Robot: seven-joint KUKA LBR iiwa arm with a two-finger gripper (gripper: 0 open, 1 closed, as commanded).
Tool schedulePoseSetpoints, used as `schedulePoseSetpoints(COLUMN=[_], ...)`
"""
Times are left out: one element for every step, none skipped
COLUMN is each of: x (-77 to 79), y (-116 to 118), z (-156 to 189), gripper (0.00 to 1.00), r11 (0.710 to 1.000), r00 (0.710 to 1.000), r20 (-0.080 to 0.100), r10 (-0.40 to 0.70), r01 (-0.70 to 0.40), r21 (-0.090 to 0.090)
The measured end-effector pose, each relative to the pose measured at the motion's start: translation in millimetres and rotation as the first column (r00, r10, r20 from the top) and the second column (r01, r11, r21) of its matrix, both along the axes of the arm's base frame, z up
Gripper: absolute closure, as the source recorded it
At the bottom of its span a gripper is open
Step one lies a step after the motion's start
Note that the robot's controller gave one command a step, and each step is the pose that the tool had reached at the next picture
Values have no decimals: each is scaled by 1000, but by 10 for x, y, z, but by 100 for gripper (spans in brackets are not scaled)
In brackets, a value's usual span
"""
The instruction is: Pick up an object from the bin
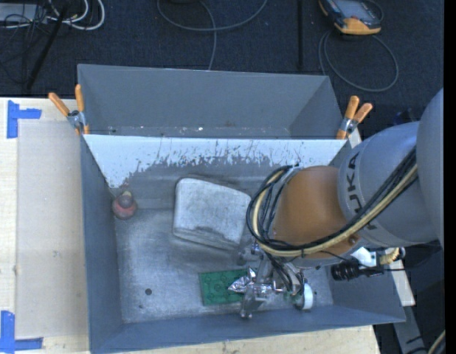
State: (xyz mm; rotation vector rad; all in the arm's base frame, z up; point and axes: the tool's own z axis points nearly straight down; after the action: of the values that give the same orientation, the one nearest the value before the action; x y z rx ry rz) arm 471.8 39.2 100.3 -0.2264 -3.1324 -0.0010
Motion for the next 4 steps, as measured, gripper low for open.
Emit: schedulePoseSetpoints(x=[21,66,73,76], y=[-14,-68,-63,-60], z=[24,-286,-281,-271], gripper=[0,0,0,100], r11=[999,994,995,994], r00=[999,994,995,994], r20=[-1,7,2,2], r10=[-50,-106,-105,-106], r01=[50,106,105,106], r21=[0,2,1,2])
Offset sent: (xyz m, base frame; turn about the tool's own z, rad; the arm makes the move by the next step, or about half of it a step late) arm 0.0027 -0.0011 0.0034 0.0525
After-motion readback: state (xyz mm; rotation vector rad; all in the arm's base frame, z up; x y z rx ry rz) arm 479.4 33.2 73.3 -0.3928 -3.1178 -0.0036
